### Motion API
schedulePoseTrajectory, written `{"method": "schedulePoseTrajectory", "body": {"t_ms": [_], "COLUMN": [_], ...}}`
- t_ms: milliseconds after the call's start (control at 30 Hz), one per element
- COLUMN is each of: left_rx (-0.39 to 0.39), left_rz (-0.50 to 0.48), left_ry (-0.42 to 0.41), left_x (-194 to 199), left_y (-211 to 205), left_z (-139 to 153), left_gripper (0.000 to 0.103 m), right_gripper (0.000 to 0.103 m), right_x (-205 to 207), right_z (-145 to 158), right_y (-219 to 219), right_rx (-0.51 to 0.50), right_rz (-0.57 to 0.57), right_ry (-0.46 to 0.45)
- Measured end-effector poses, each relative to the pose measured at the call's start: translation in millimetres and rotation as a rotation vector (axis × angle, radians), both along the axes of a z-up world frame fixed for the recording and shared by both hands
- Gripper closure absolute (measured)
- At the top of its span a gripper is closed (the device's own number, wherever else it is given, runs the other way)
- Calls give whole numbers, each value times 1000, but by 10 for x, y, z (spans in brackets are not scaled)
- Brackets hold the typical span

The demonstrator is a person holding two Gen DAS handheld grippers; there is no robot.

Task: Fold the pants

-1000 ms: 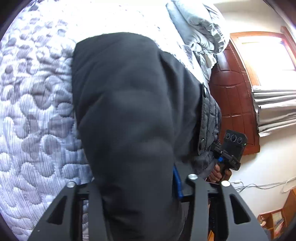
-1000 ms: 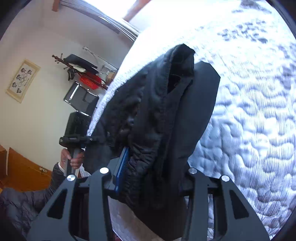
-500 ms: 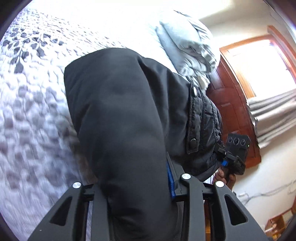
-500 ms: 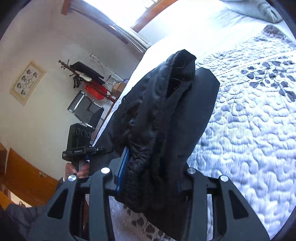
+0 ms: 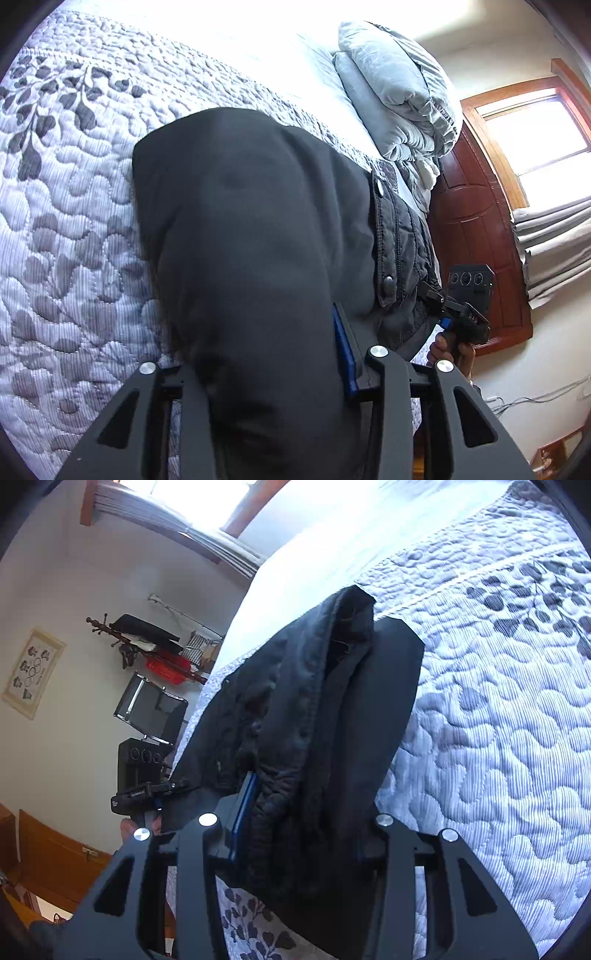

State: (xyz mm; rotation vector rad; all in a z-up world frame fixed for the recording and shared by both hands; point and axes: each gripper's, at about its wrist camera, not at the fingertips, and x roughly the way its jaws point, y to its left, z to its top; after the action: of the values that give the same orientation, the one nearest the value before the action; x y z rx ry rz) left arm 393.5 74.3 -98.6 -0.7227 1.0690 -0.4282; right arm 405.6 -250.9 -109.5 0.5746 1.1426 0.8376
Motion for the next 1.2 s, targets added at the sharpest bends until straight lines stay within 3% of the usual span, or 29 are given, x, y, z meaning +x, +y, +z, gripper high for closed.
{"method": "schedulePoseTrajectory", "body": {"t_ms": [67, 133, 233, 333, 433, 500, 600, 833, 1067, 1200], "left_rx": [2, 26, 77, 227, 346, 428, 459, 571, 584, 624], "left_rz": [7, 18, 40, 108, 168, 185, 183, 187, 217, 251], "left_ry": [7, 14, -1, -35, -111, -122, -113, -121, -141, -164], "left_x": [-5, -43, -133, -302, -489, -608, -739, -1157, -1628, -1855], "left_y": [-6, 4, 28, 25, 6, -60, -209, -574, -856, -950], "left_z": [-65, -138, -155, 14, 233, 350, 462, 604, 800, 985], "left_gripper": [54, 38, 27, 12, 4, 4, 4, 4, 4, 4], "right_gripper": [54, 45, 29, 13, 11, 9, 8, 7, 5, 4], "right_x": [-23, -51, -138, -274, -493, -640, -888, -1333, -1814, -2033], "right_z": [-106, -188, -191, -56, 158, 266, 404, 538, 697, 812], "right_y": [-52, -91, -120, -142, -125, -73, 26, 147, 218, 234], "right_rx": [-3, -11, -39, -125, -263, -364, -493, -537, -560, -631], "right_rz": [-12, -30, -51, -84, -133, -154, -190, -246, -266, -277], "right_ry": [23, 39, 30, -37, -134, -186, -252, -208, -199, -215]}}
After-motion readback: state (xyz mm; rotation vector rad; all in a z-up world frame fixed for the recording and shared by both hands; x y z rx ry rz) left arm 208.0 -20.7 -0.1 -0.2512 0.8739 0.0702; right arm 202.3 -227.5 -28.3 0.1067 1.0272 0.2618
